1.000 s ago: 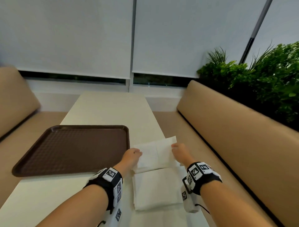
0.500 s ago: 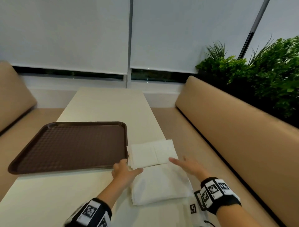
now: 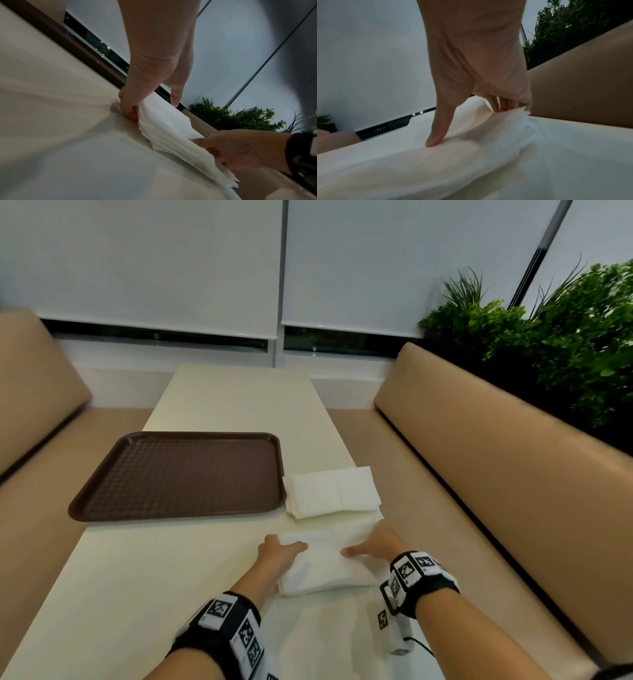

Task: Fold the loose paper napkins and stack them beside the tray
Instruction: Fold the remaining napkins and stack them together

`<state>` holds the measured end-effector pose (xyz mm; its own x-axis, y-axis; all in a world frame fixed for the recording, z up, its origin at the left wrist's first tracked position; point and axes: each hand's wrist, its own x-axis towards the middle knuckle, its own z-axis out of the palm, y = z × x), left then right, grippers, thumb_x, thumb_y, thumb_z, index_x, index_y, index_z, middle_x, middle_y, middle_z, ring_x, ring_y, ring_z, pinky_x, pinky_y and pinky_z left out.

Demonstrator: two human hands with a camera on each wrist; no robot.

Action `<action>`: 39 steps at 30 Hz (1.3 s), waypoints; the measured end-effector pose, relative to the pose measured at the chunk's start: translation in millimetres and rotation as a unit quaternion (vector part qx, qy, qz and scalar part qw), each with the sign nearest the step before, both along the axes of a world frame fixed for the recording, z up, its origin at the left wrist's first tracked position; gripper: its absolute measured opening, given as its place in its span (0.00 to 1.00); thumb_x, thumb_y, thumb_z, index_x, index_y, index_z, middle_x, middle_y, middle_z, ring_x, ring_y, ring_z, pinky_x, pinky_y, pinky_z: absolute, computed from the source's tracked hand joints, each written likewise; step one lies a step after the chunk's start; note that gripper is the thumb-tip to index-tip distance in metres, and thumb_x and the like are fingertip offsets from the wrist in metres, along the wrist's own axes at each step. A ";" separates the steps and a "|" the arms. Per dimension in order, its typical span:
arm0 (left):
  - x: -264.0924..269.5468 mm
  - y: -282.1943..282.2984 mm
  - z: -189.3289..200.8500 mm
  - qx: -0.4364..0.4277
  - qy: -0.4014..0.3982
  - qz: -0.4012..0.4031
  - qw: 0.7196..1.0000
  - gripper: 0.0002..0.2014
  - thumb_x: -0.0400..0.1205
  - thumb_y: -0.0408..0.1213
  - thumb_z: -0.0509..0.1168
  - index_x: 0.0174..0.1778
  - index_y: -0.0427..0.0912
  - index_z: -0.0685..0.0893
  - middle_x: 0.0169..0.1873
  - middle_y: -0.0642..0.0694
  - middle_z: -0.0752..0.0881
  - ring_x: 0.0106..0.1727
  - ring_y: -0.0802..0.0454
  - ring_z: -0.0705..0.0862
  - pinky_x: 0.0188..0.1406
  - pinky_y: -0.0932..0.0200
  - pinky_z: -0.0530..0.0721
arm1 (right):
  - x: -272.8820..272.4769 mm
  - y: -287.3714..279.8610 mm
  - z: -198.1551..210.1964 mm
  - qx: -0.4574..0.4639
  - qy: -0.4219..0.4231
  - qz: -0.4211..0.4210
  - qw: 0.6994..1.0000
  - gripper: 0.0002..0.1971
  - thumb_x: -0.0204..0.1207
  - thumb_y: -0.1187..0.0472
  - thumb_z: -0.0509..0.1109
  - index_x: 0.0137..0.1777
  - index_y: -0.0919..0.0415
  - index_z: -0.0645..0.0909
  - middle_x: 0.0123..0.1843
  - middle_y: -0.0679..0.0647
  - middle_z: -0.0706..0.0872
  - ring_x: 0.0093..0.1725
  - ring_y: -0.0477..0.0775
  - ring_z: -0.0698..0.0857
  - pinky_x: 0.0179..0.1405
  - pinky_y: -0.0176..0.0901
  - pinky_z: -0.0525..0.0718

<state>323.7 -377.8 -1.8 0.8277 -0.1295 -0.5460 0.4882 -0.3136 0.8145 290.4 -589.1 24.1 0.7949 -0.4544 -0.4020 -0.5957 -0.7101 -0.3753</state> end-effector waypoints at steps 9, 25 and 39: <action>-6.8 10.0 1.4 0.015 0.003 -0.002 1.000 0.40 0.75 0.34 0.72 0.80 0.37 0.57 0.74 0.37 0.68 0.69 0.37 0.75 0.61 0.41 0.82 | -2.6 8.5 -0.2 0.067 0.019 -0.044 0.997 0.45 0.55 0.43 0.85 0.67 0.67 0.75 0.65 0.57 0.82 0.66 0.59 0.80 0.60 0.45 0.79; -42.7 61.8 1.0 -0.143 -0.009 0.006 0.990 0.46 0.69 0.31 0.77 0.78 0.47 0.57 0.67 0.41 0.74 0.64 0.41 0.78 0.57 0.43 0.85 | -77.4 38.2 45.6 0.395 -0.144 0.013 0.907 0.26 0.63 0.68 0.68 0.63 0.56 0.71 0.55 0.58 0.85 0.53 0.57 0.86 0.47 0.49 0.86; -161.6 207.6 47.5 -0.211 -0.263 -0.046 0.940 0.29 0.61 0.34 0.78 0.59 0.55 0.84 0.54 0.54 0.88 0.56 0.59 0.86 0.48 0.69 0.83 | -171.4 135.4 81.8 0.338 -0.242 0.189 0.890 0.26 0.75 0.74 0.69 0.67 0.51 0.68 0.56 0.48 0.83 0.55 0.42 0.83 0.52 0.34 0.82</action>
